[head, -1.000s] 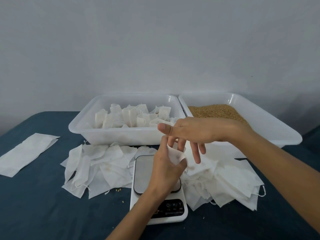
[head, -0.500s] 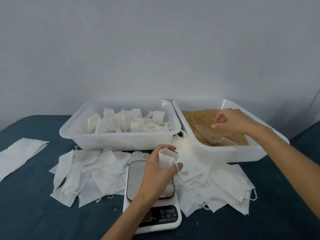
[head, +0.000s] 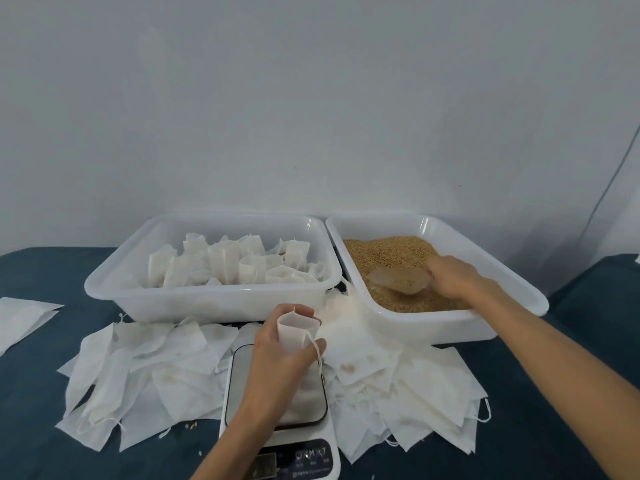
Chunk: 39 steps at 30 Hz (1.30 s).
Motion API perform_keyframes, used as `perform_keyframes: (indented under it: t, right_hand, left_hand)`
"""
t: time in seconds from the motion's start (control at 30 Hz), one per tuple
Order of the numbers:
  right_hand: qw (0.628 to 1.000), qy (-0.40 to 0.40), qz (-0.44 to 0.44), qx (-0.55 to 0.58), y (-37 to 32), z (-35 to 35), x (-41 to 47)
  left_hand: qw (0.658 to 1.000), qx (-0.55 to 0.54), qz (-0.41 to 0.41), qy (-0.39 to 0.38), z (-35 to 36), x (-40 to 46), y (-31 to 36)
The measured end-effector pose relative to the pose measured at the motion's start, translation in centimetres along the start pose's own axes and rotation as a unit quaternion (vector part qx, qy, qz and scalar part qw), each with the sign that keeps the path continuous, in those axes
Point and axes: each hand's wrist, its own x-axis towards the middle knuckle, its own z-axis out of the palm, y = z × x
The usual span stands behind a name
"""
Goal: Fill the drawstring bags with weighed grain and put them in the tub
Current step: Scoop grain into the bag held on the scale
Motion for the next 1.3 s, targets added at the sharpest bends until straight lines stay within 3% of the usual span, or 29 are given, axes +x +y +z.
perform_keyframes:
  t: [0.27,0.47,0.63,0.83,1.07,1.3]
  right_hand:
    - [0.996,0.059,0.044,-0.054,0.9,-0.5,2.1]
    - [0.993,0.099,-0.028,-0.065,-2.4,-0.7,4.3]
    - [0.994,0.049,-0.078,-0.054,-5.0,0.2,5.1]
    - [0.994,0.084,-0.006,0.071,-3.6,0.6,5.4]
    - [0.966,0.091,0.063,0.232,-1.6,0.7,4.7]
    - [0.951,0.098,0.036,0.292,-2.2,0.0,4.3]
  left_hand:
    - [1.000,0.001,-0.001,-0.001,0.1,0.0,-0.2]
    - [1.000,-0.001,0.001,0.002,-0.1,0.0,-0.2]
    - [1.000,0.004,-0.004,0.005,0.0,0.0,-0.3]
    - [1.000,-0.002,0.000,0.008,0.0,0.0,0.1]
    - [1.000,-0.005,-0.009,0.010,0.0,-0.2,0.5]
    - [1.000,-0.004,-0.023,0.012,-0.2,-0.2,0.9]
